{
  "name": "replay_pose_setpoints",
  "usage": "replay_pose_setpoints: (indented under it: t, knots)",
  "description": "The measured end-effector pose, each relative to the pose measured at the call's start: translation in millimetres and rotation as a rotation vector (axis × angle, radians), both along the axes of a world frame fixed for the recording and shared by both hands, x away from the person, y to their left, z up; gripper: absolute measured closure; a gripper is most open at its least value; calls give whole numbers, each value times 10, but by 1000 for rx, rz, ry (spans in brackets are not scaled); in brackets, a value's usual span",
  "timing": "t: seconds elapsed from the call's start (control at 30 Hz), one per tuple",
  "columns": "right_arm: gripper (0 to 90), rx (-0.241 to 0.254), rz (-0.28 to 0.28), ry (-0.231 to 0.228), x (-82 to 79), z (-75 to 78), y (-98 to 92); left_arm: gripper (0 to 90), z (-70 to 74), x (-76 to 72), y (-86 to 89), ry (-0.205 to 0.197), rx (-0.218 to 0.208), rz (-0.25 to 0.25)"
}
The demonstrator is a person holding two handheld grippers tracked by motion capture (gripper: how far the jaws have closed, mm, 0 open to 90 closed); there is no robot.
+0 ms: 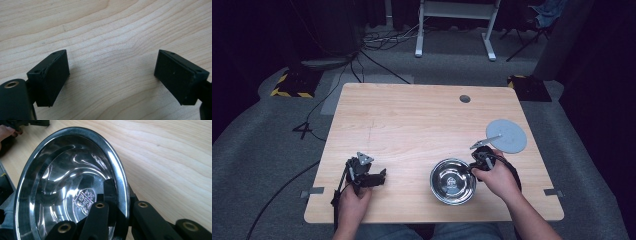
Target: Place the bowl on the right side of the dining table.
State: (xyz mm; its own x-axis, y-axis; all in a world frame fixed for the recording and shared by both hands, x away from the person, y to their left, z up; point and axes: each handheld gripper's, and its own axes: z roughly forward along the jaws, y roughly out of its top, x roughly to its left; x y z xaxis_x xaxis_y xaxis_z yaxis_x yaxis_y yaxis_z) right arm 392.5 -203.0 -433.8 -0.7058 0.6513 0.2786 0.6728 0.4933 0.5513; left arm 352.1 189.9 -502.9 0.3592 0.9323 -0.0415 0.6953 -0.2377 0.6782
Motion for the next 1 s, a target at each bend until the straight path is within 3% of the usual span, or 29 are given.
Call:
replay_pose_setpoints:
  t: [0.43, 1.0]
  knots:
    - [868, 4, -84, -27, 150, 100, -297, 126, -1, 4, 0, -3, 2, 1]
    - [868, 3, -215, -83, 499, 344, -695, 126, -1, 4, 0, -3, 2, 1]
